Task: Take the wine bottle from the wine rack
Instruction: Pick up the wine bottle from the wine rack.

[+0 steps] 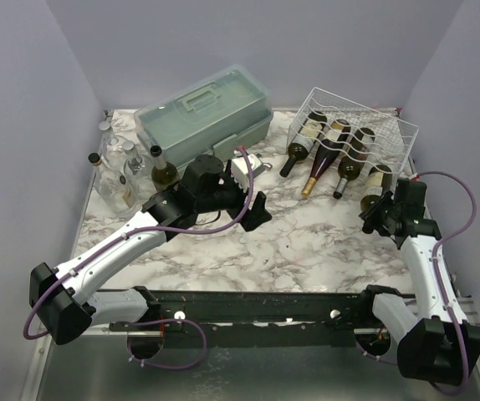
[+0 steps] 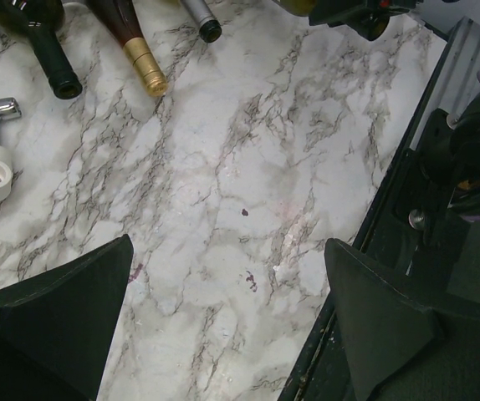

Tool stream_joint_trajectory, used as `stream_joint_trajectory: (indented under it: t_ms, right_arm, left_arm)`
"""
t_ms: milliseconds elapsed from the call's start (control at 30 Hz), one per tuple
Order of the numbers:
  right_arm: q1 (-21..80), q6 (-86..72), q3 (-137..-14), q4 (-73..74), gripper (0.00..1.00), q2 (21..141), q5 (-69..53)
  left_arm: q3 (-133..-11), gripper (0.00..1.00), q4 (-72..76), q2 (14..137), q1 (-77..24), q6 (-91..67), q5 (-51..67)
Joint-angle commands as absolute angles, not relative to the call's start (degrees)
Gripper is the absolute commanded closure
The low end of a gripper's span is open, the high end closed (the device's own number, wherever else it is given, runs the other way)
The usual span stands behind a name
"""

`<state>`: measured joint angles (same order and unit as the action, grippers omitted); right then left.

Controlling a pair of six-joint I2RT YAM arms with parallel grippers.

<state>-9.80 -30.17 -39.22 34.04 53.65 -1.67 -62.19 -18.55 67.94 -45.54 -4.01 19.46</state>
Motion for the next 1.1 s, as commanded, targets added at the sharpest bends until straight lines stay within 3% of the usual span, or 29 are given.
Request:
stream_joint_trajectory:
  t_ms: [0, 1067]
  right_arm:
    - [-9.8, -31.2, -43.2, 32.5, 1.0, 49.8, -2.4]
    - [-9.7, -33.5, -43.0, 44.7, 1.0, 39.9, -9.3]
  left_arm:
    - [-62.3, 0.01, -18.6, 66.8, -45.5, -4.0, 19.8]
    - [-62.4, 0.01, -18.7, 66.4, -45.6, -4.1, 20.7]
